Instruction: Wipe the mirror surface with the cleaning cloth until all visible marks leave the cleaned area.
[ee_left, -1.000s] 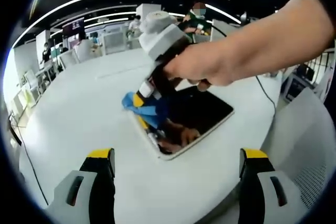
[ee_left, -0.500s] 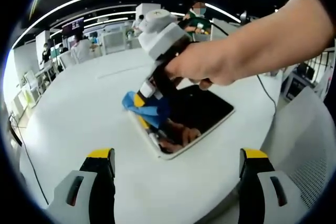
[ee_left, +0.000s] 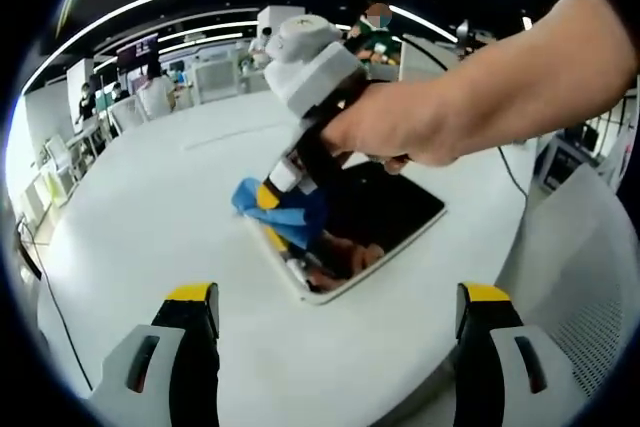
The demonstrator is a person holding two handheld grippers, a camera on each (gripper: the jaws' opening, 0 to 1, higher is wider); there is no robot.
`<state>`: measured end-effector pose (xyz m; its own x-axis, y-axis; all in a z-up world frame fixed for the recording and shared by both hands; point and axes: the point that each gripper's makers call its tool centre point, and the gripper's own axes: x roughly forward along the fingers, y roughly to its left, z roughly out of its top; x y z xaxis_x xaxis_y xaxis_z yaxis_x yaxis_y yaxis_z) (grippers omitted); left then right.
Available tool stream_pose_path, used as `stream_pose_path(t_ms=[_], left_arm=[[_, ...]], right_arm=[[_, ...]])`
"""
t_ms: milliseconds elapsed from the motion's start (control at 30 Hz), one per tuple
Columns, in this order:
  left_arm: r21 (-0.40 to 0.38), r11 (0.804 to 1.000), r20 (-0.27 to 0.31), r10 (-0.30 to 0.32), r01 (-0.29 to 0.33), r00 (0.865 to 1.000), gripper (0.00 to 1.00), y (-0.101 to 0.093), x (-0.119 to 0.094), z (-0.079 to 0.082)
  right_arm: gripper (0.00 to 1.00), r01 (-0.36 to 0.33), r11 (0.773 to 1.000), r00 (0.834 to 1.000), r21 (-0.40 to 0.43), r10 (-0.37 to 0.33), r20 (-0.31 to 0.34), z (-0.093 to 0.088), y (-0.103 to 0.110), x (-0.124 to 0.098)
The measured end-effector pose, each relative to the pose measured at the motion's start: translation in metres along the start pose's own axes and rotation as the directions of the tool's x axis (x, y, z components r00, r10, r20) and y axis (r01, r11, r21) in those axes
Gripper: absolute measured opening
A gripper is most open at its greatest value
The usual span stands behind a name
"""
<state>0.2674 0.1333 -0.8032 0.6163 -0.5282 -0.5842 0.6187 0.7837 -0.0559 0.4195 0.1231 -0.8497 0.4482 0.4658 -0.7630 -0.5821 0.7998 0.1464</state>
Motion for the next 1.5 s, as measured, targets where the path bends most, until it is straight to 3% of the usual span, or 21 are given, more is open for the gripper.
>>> stream_pose_path(t_ms=[1500], left_arm=[[-0.004,1.0,0.012,0.002,-0.001,1.0,0.99,0.0,-0.001,0.003]], right_arm=[[0.01,-0.068,0.997,0.998,-0.02,0.068,0.012,-0.031,0.033,-0.018]])
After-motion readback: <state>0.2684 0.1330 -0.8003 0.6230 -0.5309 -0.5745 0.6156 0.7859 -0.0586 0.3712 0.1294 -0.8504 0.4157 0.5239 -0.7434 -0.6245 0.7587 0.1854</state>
